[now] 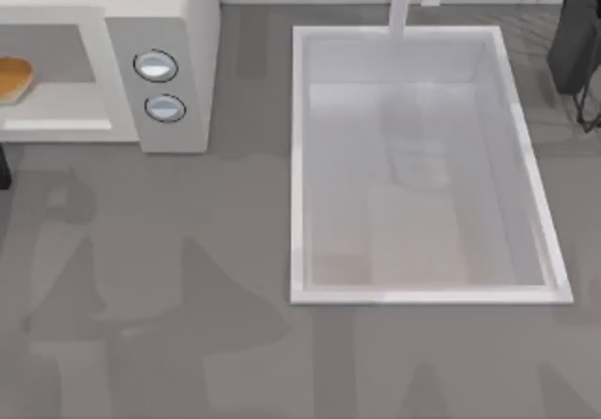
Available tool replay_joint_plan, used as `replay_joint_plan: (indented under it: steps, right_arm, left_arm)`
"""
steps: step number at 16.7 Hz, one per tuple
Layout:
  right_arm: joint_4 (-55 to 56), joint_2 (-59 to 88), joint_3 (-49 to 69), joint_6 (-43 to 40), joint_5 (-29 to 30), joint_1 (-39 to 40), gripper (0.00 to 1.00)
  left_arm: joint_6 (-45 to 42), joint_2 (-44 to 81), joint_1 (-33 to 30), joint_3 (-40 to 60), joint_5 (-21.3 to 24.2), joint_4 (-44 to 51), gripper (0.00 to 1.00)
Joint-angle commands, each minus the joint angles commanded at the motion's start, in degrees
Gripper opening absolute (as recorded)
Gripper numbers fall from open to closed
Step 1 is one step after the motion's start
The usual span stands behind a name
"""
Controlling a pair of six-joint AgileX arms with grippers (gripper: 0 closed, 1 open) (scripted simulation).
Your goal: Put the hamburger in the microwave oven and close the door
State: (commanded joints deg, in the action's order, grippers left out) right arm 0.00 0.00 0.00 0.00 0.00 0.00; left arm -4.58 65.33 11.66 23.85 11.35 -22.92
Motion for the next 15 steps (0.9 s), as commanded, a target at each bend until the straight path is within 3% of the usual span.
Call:
replay_joint_plan:
  steps: [9,15]
  right_arm:
    - [0.0,0.0,0.0,0.0,0.0,0.0,1.0]
    - [0.0,0.0,0.0,0.0,0.0,0.0,1.0]
  left_arm:
    - [2.8,-50.0,-7.3,-15.4,-7.0,14.8,1.0]
    - [4.5,-65.0,-11.5,-23.5,-11.2,22.6,1.0]
